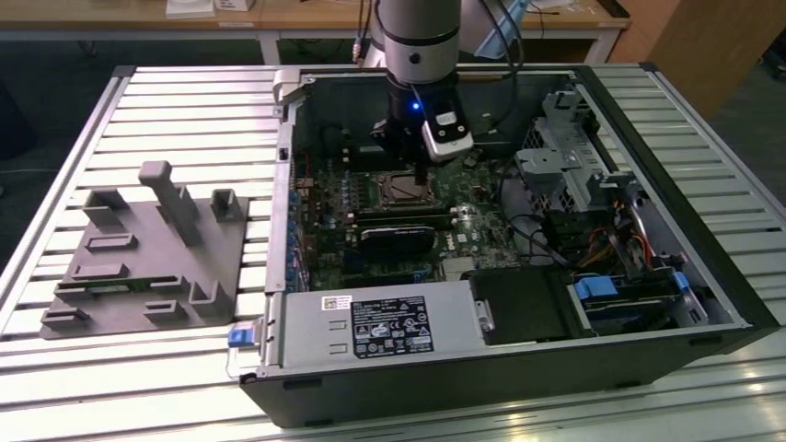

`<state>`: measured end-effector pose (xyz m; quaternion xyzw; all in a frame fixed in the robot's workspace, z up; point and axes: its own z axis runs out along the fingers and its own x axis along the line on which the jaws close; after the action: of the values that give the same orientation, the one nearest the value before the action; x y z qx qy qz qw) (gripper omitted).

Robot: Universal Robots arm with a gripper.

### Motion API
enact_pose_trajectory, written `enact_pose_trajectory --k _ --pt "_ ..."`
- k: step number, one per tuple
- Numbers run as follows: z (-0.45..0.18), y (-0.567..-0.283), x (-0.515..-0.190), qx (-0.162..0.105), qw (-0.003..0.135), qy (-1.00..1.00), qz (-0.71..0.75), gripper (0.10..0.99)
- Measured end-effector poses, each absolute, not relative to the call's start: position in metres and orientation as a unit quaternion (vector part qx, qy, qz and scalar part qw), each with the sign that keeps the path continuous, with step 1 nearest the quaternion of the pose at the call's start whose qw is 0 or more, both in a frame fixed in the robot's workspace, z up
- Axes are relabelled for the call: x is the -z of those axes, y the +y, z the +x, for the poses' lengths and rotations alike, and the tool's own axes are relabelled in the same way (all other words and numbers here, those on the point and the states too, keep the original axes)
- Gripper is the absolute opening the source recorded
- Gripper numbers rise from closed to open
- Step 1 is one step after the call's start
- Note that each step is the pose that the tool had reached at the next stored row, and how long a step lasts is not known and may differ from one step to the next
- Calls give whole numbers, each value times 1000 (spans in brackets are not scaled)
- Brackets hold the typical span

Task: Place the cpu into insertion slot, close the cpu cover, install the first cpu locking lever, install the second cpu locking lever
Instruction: 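Install the second cpu locking lever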

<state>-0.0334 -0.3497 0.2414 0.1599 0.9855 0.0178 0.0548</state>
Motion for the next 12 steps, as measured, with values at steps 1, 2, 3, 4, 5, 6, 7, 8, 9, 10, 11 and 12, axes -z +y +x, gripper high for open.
enact_pose_trajectory --k 1,2,3,4,5,6,7,8,9,10,11,12 --pt "-33 -351 -241 -18 55 985 160 106" --pt "-33 -352 -241 -18 55 985 160 106" --pt "-33 -353 -241 -18 55 985 160 106" --pt "-33 -354 -241 -18 55 985 160 106" --pt "-33 -355 -241 -18 55 985 160 106" --pt "-33 -357 -241 -18 55 985 160 106" --pt "-33 -357 -241 -18 55 985 160 106" --pt "-34 -358 -241 -18 55 985 160 106" --pt "-34 -359 -241 -18 55 985 160 106" --pt "-35 -360 -241 -18 55 985 160 106" --pt "-36 -360 -241 -18 55 985 160 106" --pt "-37 -361 -241 -18 55 985 160 106"
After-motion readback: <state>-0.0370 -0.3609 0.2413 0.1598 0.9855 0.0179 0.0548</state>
